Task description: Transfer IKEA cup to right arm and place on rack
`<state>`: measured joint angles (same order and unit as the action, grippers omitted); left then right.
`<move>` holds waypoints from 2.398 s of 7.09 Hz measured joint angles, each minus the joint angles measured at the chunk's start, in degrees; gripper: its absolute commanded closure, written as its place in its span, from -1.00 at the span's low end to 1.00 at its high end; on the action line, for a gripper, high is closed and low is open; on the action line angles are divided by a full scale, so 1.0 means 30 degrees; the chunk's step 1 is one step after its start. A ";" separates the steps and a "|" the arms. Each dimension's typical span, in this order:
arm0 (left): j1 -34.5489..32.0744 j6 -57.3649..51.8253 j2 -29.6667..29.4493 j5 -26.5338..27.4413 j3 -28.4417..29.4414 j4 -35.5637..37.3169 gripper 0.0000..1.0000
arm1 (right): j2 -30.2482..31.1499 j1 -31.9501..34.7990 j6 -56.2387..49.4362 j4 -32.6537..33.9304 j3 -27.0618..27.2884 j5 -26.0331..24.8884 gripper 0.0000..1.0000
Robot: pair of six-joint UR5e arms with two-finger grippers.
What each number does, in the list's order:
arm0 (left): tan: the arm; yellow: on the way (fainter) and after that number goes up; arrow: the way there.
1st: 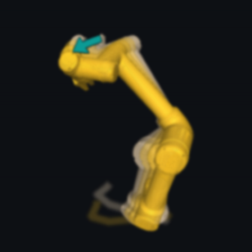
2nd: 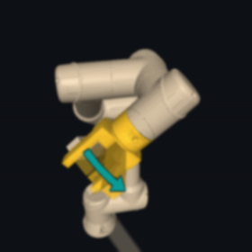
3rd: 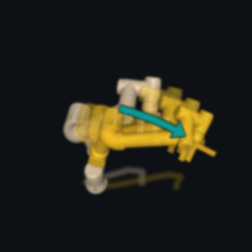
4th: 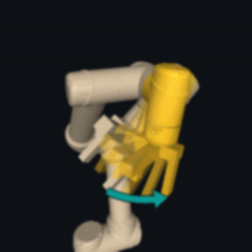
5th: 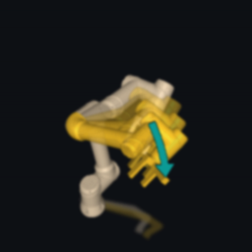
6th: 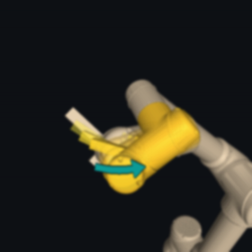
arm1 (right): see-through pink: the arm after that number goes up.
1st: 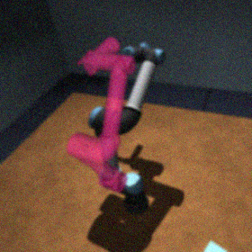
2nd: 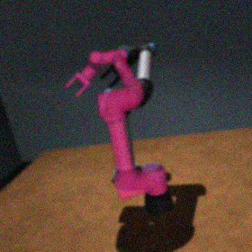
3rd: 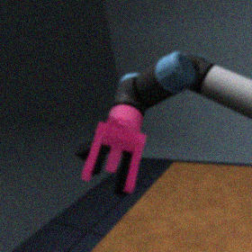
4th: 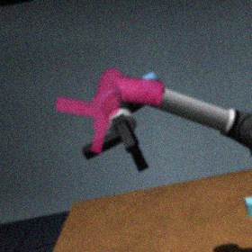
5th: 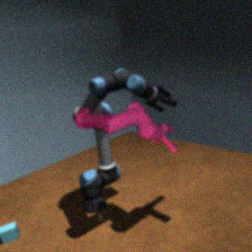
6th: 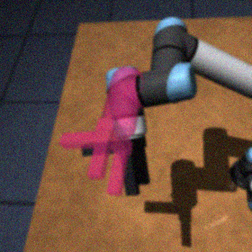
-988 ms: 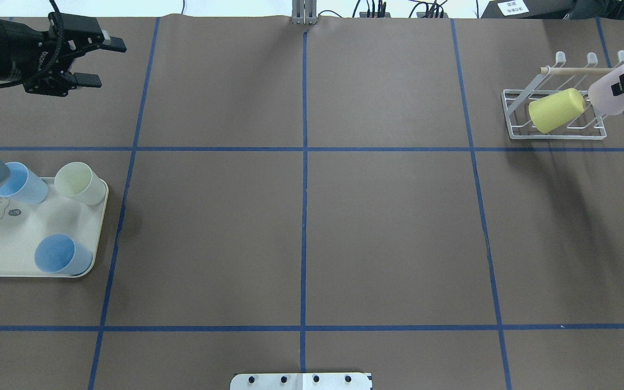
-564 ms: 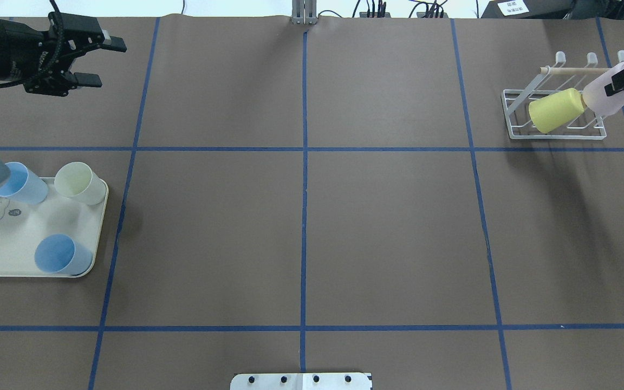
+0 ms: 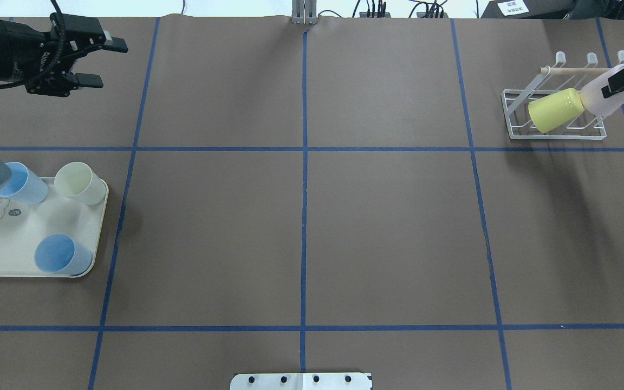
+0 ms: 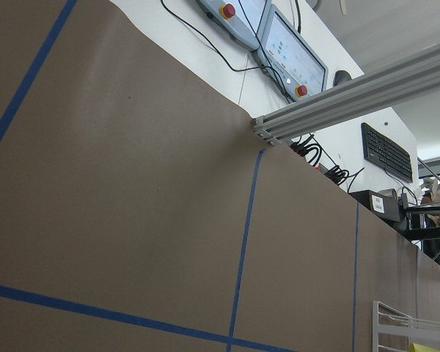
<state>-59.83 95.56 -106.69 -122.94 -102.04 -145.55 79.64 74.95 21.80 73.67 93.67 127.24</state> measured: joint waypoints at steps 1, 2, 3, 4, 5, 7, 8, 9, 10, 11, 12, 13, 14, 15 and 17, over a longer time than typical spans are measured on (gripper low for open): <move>0.0011 0.0021 -0.0002 0.0013 0.0000 -0.0001 -0.99 | -0.0012 -0.0048 0.0006 0.0006 -0.0070 -0.0022 1.00; 0.0015 0.0039 -0.0004 0.0019 0.0000 0.0000 -0.99 | -0.0022 -0.0099 0.0013 0.0001 -0.0128 -0.0068 1.00; 0.0019 0.0047 -0.0004 0.0021 -0.0001 0.0000 -0.99 | -0.0026 -0.0140 0.0008 -0.0004 -0.0151 -0.0151 1.00; 0.0020 0.0058 -0.0013 0.0022 0.0000 0.0000 -0.99 | -0.0039 -0.0155 0.0003 -0.0005 -0.0160 -0.0215 1.00; 0.0031 0.0086 -0.0034 0.0022 0.0000 0.0000 -0.99 | -0.0050 -0.0166 0.0007 0.0000 -0.0162 -0.0250 1.00; 0.0027 0.0160 -0.0050 0.0023 -0.0089 0.0000 -0.99 | -0.0140 -0.0207 0.0026 0.0026 -0.0149 -0.0437 1.00; 0.0023 0.0183 -0.0043 0.0023 -0.0145 0.0000 -0.99 | -0.0163 -0.0234 0.0029 0.0042 -0.0153 -0.0506 1.00; 0.0022 0.0193 -0.0038 0.0022 -0.0200 0.0000 -0.99 | -0.0170 -0.0243 0.0029 0.0049 -0.0163 -0.0534 1.00; 0.0022 0.0196 -0.0035 0.0023 -0.0229 -0.0001 -0.99 | -0.0176 -0.0240 0.0029 0.0053 -0.0129 -0.0537 1.00; 0.0020 0.0198 -0.0034 0.0022 -0.0248 0.0000 -0.99 | -0.0176 -0.0193 0.0036 0.0060 0.0001 -0.0497 1.00; 0.0020 0.0198 -0.0033 0.0022 -0.0250 0.0000 -0.99 | -0.0173 -0.0109 0.0049 0.0109 0.0200 -0.0420 1.00; 0.0024 0.0198 -0.0033 0.0022 -0.0246 0.0000 -0.99 | -0.0149 -0.0029 0.0055 0.0180 0.0381 -0.0372 1.00; 0.0038 0.0198 -0.0033 0.0022 -0.0239 0.0000 -0.99 | -0.0123 0.0013 0.0065 0.0211 0.0423 -0.0389 1.00; 0.0045 0.0198 -0.0033 0.0022 -0.0236 0.0000 -0.99 | -0.0082 0.0024 0.0065 0.0223 0.0400 -0.0444 1.00; 0.0049 0.0218 -0.0034 0.0022 -0.0235 0.0000 -0.99 | -0.0038 0.0030 0.0036 0.0243 0.0358 -0.0638 1.00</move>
<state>-59.68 96.21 -106.79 -122.87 -102.74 -145.55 79.52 75.04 21.90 74.40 94.74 125.33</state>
